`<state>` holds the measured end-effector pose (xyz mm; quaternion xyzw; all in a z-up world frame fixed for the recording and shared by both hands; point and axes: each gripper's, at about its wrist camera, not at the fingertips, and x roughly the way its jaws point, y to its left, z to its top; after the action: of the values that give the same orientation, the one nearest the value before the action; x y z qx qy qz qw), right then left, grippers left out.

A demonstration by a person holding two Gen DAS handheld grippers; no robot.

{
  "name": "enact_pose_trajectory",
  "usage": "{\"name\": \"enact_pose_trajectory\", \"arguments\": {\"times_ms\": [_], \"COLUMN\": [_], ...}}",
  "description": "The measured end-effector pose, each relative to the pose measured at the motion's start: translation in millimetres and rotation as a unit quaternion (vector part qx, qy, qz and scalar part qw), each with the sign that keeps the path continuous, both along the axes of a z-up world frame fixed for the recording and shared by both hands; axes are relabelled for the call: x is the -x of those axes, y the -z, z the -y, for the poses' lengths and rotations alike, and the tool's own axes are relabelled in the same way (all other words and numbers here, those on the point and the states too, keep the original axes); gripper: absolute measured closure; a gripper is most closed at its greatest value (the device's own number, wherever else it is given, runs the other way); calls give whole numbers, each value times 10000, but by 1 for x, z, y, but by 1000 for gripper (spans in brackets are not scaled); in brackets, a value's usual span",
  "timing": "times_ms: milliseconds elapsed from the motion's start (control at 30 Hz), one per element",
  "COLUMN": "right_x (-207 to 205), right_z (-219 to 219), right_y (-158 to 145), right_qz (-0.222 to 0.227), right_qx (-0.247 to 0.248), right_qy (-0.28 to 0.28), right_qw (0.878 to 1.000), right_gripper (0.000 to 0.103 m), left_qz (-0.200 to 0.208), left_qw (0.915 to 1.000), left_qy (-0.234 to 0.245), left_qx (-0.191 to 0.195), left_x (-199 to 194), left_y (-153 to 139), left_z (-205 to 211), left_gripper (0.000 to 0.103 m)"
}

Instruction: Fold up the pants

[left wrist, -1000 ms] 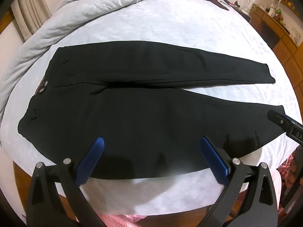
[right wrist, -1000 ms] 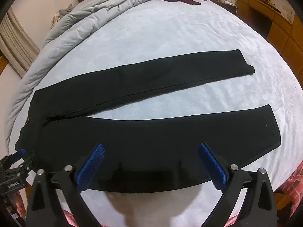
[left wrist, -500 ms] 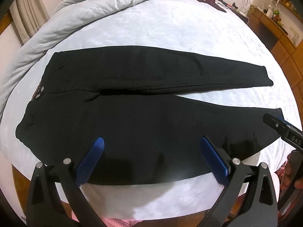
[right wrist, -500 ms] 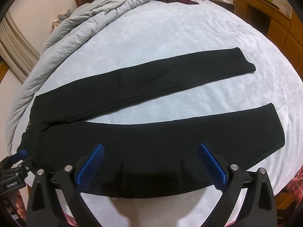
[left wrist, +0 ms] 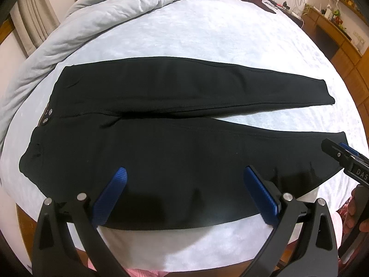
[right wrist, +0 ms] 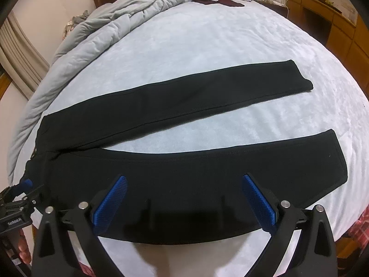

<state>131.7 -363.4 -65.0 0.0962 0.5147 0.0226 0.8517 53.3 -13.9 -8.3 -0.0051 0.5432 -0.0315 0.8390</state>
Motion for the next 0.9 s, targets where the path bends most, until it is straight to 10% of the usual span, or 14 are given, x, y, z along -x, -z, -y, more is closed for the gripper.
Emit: {"name": "enact_pose_trajectory", "arguments": {"times_ms": [900], "right_x": [-8], "right_z": [0], "right_y": [3], "right_qz": [-4], "right_qx": [79], "right_qy": [-45], "right_qw": [10000], "right_gripper": [4], "left_qz": [-2], "left_qw": [9999], "left_qy": [48], "left_qx": [-93], "left_x": [-12], "left_y": [3], "left_z": [4], "left_gripper": [3]}}
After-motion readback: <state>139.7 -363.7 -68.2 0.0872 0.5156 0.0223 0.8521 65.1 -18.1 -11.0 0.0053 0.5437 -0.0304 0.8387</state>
